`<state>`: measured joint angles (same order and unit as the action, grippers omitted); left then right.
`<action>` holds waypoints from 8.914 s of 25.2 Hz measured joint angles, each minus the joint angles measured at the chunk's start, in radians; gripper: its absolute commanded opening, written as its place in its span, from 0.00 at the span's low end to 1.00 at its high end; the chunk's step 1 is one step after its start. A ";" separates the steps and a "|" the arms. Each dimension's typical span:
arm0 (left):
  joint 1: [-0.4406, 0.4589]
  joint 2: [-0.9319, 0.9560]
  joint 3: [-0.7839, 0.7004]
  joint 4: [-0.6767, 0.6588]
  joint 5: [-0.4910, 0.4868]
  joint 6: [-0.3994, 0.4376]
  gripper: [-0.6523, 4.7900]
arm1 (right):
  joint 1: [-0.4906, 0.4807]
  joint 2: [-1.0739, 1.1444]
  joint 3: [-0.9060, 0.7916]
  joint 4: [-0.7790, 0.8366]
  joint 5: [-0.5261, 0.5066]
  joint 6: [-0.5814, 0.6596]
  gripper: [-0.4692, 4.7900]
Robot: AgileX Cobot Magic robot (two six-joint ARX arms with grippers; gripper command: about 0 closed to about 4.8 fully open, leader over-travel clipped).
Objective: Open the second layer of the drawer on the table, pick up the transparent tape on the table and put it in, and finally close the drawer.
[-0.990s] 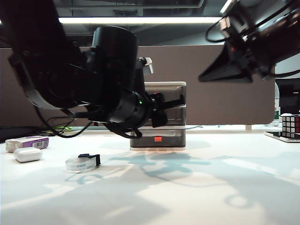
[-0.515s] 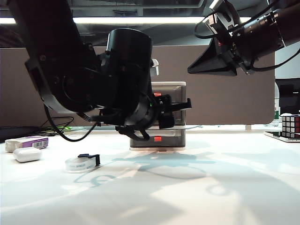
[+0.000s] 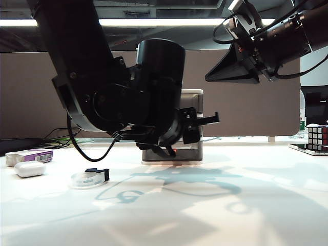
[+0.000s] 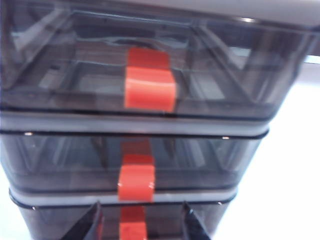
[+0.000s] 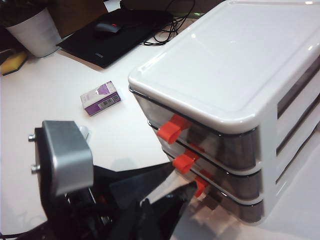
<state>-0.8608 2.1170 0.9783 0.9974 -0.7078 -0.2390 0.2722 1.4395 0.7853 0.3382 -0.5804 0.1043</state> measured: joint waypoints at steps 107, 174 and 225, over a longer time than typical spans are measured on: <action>-0.014 0.027 -0.001 0.099 0.024 0.066 0.11 | -0.001 0.345 0.229 0.034 -0.072 -0.072 0.08; 0.422 -0.954 -0.557 -0.874 0.815 0.416 0.88 | -0.002 0.356 0.281 -0.015 -0.154 -0.050 0.08; 0.285 -0.496 -0.594 -0.299 0.697 0.175 0.32 | -0.002 0.356 0.281 -0.041 -0.154 -0.053 0.08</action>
<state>-0.5762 1.6211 0.3843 0.6979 -0.0109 -0.0635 0.2703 1.7958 1.0660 0.2974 -0.7345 0.0517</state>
